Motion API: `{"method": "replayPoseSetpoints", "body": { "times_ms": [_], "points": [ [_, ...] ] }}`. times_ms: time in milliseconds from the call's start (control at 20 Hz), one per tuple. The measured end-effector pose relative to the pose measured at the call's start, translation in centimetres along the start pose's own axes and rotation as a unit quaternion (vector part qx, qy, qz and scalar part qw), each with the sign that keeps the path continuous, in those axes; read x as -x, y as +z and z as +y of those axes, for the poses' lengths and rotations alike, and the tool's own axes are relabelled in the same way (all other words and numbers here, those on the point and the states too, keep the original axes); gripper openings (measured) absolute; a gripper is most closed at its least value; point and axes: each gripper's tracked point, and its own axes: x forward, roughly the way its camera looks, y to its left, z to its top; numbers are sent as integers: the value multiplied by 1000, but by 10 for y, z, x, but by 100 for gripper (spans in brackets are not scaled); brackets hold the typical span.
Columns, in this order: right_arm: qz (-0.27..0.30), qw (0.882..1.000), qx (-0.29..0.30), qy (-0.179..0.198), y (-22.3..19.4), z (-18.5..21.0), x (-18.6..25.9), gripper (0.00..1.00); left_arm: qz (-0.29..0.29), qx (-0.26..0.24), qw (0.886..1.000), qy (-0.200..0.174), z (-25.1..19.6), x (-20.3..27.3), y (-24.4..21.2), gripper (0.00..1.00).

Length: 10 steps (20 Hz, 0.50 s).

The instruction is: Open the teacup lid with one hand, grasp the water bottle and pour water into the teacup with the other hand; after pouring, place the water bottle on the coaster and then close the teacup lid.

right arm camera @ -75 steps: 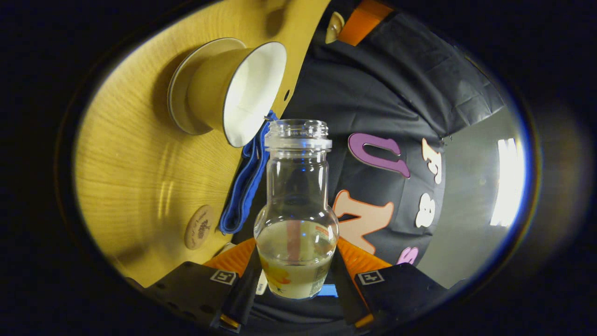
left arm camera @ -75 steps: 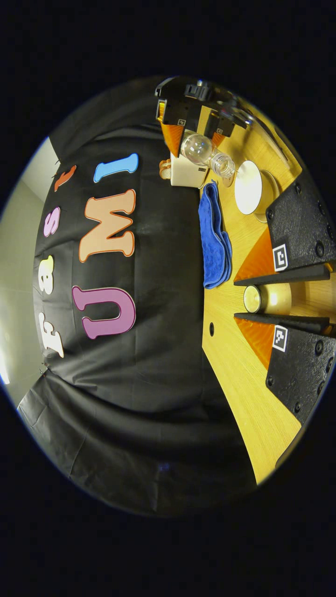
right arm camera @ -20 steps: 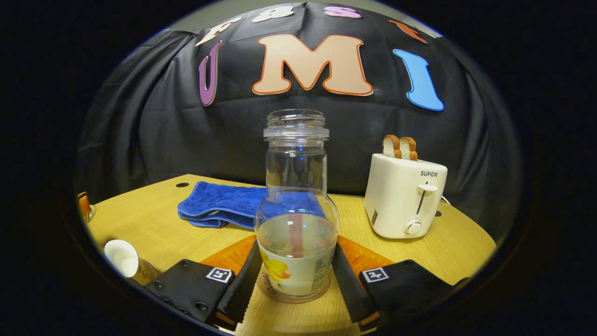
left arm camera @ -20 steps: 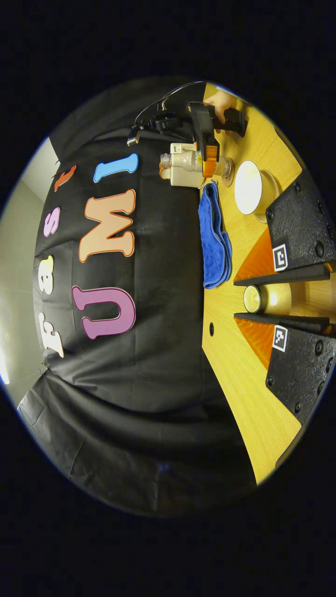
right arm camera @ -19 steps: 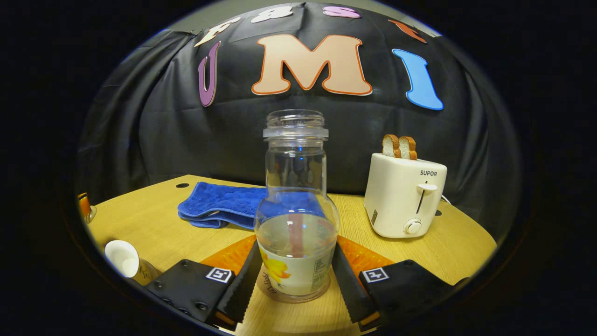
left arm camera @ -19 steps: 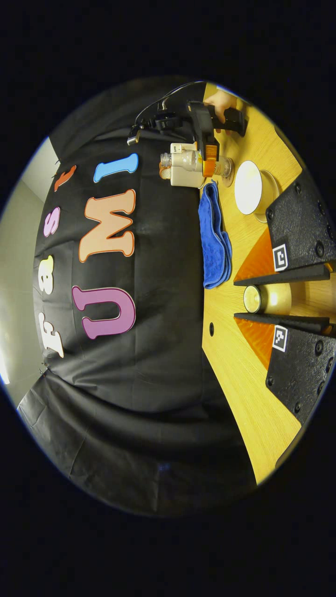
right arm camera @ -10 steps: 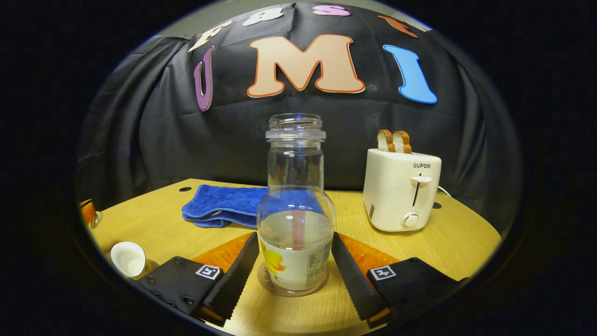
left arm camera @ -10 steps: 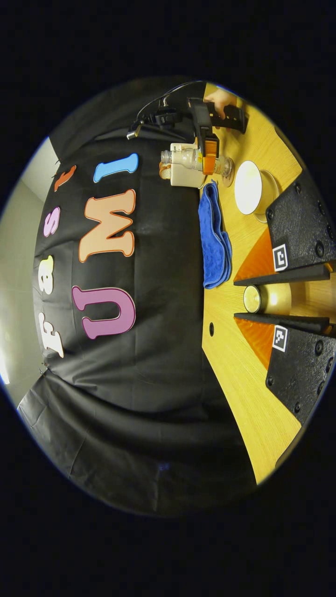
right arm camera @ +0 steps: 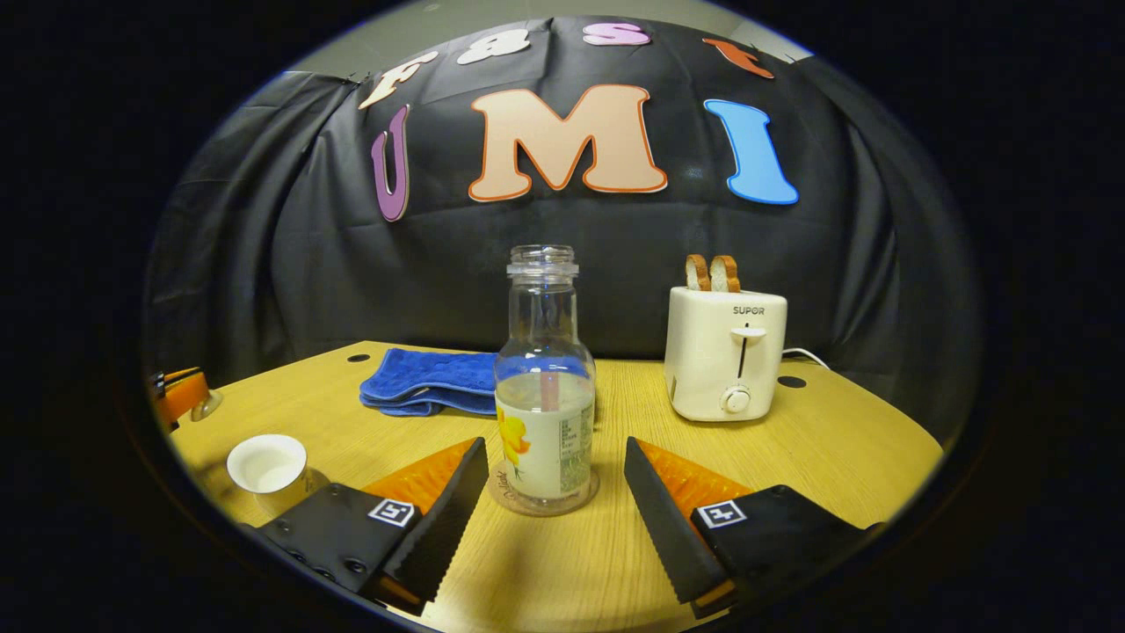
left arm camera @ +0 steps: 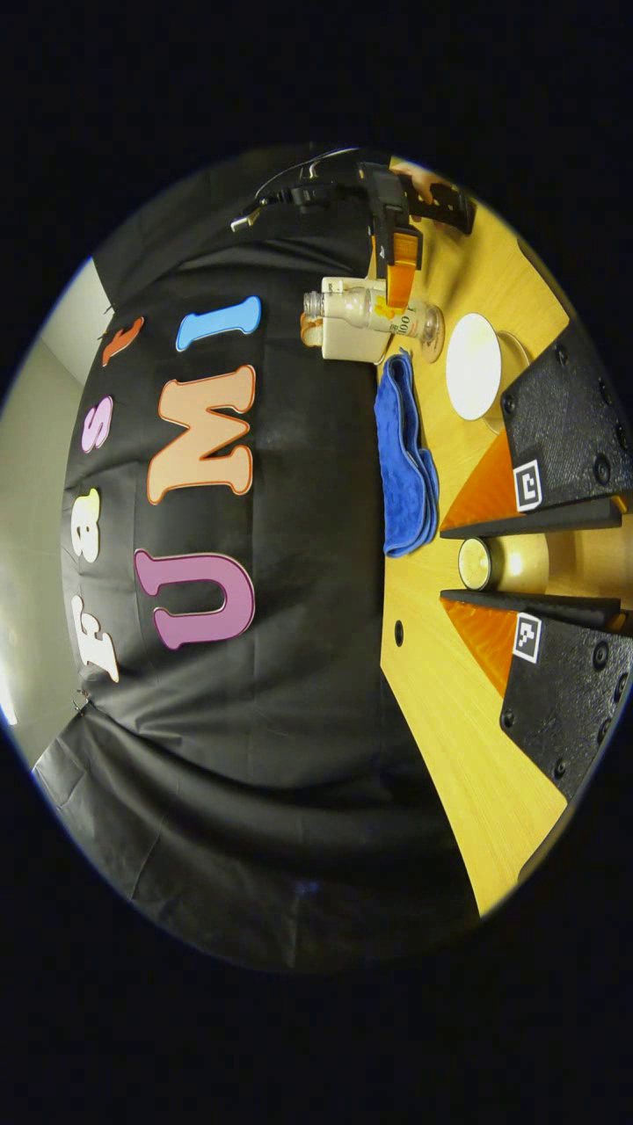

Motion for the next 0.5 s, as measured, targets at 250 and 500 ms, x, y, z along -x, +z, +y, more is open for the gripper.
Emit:
{"method": "replayPoseSetpoints", "body": {
  "times_ms": [250,500],
  "points": [
    [-35,999,-4,7,5,-6,38,95,0,-1,999,-50,-44,-12,0,28],
    [-82,997,-7,9,17,-14,64,94,0,0,994,-107,-89,-20,1,27]
  ]
}}
